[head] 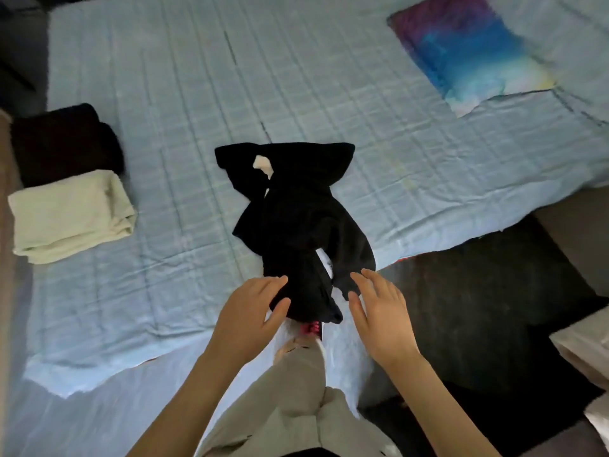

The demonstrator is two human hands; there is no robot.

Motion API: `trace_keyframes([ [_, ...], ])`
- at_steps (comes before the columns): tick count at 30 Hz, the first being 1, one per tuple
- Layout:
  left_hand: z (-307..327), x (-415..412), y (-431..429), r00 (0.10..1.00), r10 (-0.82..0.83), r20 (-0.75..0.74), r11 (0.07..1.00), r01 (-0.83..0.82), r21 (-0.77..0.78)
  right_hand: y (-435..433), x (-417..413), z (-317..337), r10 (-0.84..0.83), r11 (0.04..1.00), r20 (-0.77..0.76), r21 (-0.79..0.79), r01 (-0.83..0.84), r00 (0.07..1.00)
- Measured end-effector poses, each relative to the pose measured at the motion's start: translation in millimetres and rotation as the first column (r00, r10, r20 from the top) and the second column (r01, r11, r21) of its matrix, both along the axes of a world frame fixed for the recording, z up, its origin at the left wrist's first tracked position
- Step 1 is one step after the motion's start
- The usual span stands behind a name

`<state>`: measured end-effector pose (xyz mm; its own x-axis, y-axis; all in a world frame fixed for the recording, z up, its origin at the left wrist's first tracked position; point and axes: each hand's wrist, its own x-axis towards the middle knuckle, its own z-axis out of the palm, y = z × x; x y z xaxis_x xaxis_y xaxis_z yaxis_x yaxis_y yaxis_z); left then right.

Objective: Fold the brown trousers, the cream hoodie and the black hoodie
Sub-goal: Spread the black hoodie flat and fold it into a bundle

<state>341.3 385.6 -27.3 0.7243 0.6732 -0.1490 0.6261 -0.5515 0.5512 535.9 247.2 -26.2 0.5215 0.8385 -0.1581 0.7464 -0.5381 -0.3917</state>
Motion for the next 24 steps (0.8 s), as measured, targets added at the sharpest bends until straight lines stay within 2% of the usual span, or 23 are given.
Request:
trace_keyframes([
  [7,-25.1,76.6,53.7,0.991,0.127,0.028,0.992,-0.127,-0.01,70.1,81.0,-14.9,0.099,0.995,-0.014,0.01,-0.099,0.995],
  [16,-4.2,183.5,135.1,0.952,0.271,0.139,0.961,-0.276,0.014,175.1,194.2,-2.0,0.262,0.96,0.016,0.102,-0.262,0.965],
  [20,-45.1,209.6,167.6,0.905,0.411,0.107,0.909,-0.416,0.027,237.1,233.8,-44.0,0.403,0.91,0.008,0.104,-0.402,0.915],
  [24,-109.9,222.4,199.8,0.793,0.602,0.097,0.798,-0.603,-0.022,299.7,251.7,-106.2,0.504,0.861,-0.005,0.084,-0.502,0.864],
])
